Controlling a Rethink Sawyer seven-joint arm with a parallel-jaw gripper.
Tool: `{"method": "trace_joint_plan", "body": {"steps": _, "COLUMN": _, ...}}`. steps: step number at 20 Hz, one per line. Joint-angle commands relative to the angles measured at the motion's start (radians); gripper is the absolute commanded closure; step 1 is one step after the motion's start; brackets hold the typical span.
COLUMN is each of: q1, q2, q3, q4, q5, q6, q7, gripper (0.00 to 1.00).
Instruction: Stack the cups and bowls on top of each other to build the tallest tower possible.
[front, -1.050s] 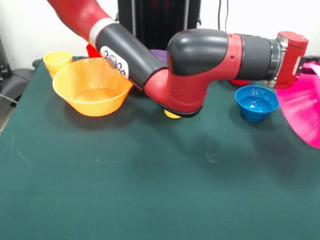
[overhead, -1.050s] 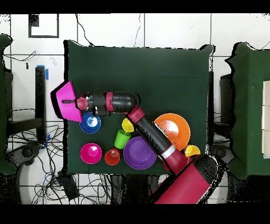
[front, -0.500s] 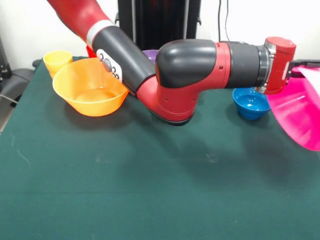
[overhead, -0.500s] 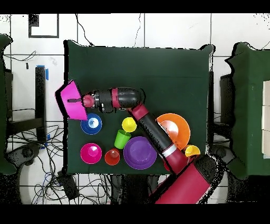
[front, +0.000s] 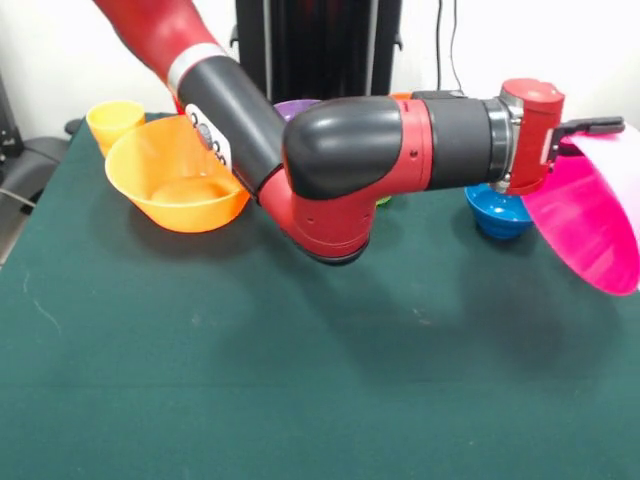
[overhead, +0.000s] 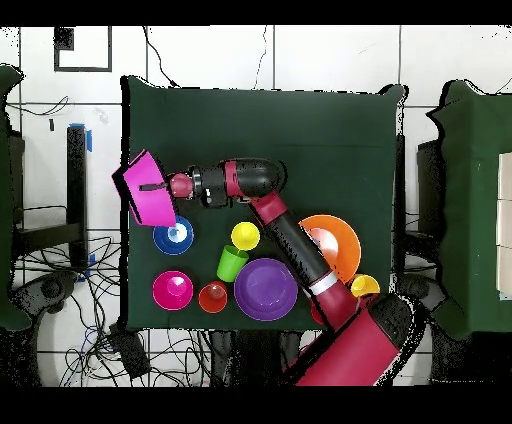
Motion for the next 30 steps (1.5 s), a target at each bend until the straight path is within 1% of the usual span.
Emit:
{"method": "trace_joint_plan", "body": {"steps": 1, "q1": 0.018, "q2": 0.04, "q3": -0.046, "q4": -0.193, "q5": 0.086, "q6": 0.163, "q7": -0.337, "gripper": 1.0}}
{"method": "trace_joint_plan", "body": {"steps": 6, "q1": 0.033, "q2": 0.038, "q3": -0.052, "q4": -0.22, "q5": 0.11, "q6": 0.218, "q7": -0.325, "gripper": 1.0}}
{"method": "trace_joint_plan", "body": {"steps": 7, "q1": 0.043, "q2": 0.039, "q3": -0.054, "q4": -0.237, "q5": 0.122, "q6": 0.251, "q7": -0.328, "gripper": 1.0}}
{"method": "trace_joint_plan", "body": {"steps": 10, "q1": 0.051, "q2": 0.034, "q3": -0.057, "q4": -0.251, "q5": 0.13, "q6": 0.288, "q7": -0.325, "gripper": 1.0}}
{"method": "trace_joint_plan", "body": {"steps": 11, "q1": 0.051, "q2": 0.035, "q3": -0.058, "q4": -0.255, "q5": 0.134, "q6": 0.299, "q7": -0.314, "gripper": 0.0}}
{"method": "trace_joint_plan", "body": {"steps": 14, "q1": 0.056, "q2": 0.035, "q3": -0.063, "q4": -0.261, "q5": 0.154, "q6": 0.322, "q7": -0.285, "gripper": 0.0}}
{"method": "trace_joint_plan", "body": {"steps": 17, "q1": 0.062, "q2": 0.031, "q3": -0.065, "q4": -0.28, "q5": 0.16, "q6": 0.349, "q7": -0.283, "gripper": 0.0}}
{"method": "trace_joint_plan", "body": {"steps": 20, "q1": 0.061, "q2": 0.025, "q3": -0.058, "q4": -0.296, "q5": 0.142, "q6": 0.359, "q7": -0.325, "gripper": 0.0}}
{"method": "trace_joint_plan", "body": {"steps": 26, "q1": 0.064, "q2": -0.002, "q3": -0.059, "q4": -0.325, "q5": 0.12, "q6": 0.376, "q7": -0.329, "gripper": 0.0}}
{"method": "trace_joint_plan", "body": {"steps": 30, "q1": 0.062, "q2": -0.016, "q3": -0.061, "q4": -0.324, "q5": 0.116, "q6": 0.378, "q7": -0.317, "gripper": 0.0}}
